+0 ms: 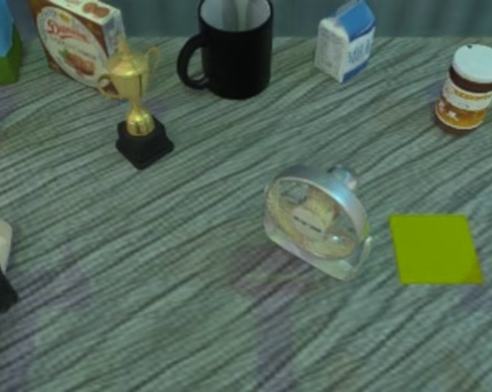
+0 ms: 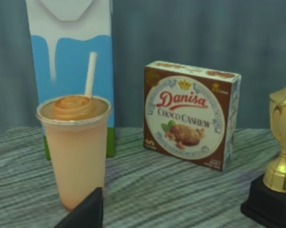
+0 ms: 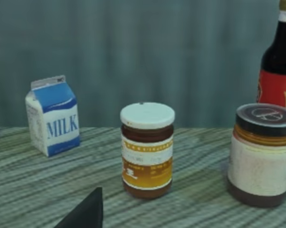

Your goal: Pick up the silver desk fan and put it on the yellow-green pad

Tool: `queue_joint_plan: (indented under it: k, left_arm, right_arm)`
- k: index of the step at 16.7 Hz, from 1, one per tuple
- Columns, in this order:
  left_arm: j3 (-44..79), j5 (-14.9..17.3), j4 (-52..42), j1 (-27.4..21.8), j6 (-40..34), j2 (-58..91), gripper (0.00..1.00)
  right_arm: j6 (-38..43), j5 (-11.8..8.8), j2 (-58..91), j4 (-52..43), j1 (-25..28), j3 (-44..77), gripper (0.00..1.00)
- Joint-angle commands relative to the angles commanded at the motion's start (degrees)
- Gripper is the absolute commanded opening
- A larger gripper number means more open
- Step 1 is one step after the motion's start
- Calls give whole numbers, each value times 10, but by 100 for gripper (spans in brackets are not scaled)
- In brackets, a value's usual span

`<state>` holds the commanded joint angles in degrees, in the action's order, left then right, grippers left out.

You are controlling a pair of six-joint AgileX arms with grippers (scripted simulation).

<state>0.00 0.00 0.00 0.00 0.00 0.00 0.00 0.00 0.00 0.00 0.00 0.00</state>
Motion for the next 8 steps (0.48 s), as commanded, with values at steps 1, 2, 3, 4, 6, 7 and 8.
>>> queue_joint_plan:
  k: [1, 2, 3, 4, 6, 7, 8]
  left_arm:
    - [0, 0, 0, 0, 0, 0, 100]
    - [0, 0, 0, 0, 0, 0, 100]
    - [0, 0, 0, 0, 0, 0, 100]
    - [0, 0, 0, 0, 0, 0, 100]
    - [0, 0, 0, 0, 0, 0, 100]
    - [0, 0, 0, 0, 0, 0, 100]
    - [0, 0, 0, 0, 0, 0, 100]
  right_arm:
    - [0, 0, 0, 0, 0, 0, 100]
    - [0, 0, 0, 0, 0, 0, 100]
    - [-2, 0, 6, -6, 2, 6, 100]
    - [-5, 0, 17, -17, 7, 17, 100]
    - [-15, 0, 59, -56, 22, 59, 100]
    - [-21, 1, 89, -83, 33, 88, 100]
    - [-27, 1, 125, -113, 44, 124, 100]
